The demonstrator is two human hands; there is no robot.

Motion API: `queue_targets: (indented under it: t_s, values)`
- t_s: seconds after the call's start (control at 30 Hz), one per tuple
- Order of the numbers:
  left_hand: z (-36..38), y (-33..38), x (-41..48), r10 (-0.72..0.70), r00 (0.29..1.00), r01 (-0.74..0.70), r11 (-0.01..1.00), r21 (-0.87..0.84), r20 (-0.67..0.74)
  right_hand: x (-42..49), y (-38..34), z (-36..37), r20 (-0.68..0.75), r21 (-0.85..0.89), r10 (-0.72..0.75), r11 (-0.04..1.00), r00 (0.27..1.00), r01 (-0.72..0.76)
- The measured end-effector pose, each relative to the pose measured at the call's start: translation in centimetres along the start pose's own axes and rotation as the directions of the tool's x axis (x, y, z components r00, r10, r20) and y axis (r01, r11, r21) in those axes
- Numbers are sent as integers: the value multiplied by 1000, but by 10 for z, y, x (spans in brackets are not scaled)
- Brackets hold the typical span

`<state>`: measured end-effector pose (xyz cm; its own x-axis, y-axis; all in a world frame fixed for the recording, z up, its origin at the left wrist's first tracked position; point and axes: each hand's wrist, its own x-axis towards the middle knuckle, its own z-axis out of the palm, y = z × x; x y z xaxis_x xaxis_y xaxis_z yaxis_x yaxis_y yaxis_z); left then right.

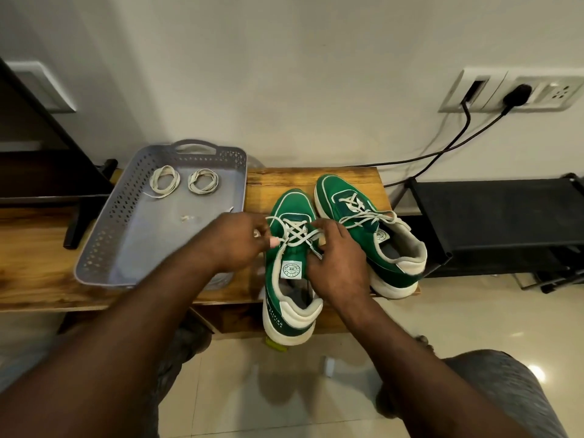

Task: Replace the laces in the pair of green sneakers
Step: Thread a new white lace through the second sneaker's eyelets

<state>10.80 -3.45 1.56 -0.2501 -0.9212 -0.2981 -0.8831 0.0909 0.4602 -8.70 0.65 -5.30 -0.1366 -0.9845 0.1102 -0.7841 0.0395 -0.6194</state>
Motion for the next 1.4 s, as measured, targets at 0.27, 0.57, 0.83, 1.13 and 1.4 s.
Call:
queue_targets:
  t_s: [0.27, 0.57, 0.83, 1.13, 1.4]
  values:
    - [-7, 15, 7, -22, 1000, 10, 880, -475, -20, 1, 3, -2, 1, -36, 7, 999, 1000, -7]
    - [-29, 9, -12, -275, 954, 188, 856, -482, -116, -1, -2, -3, 3, -26, 41, 999, 999, -41]
    - [-11, 14, 4, -53, 998, 49, 991, -124, -29, -2, -1, -8, -12, -25, -33, 999, 999, 32]
    - [4, 21, 18, -156, 988, 152, 964, -217, -2, -5, -3, -5, -84, 33, 2, 999, 996, 0]
    - [3, 27, 17, -266, 964, 253, 888, -383, 21, -2, -4, -7, -50, -21, -76, 997, 996, 75]
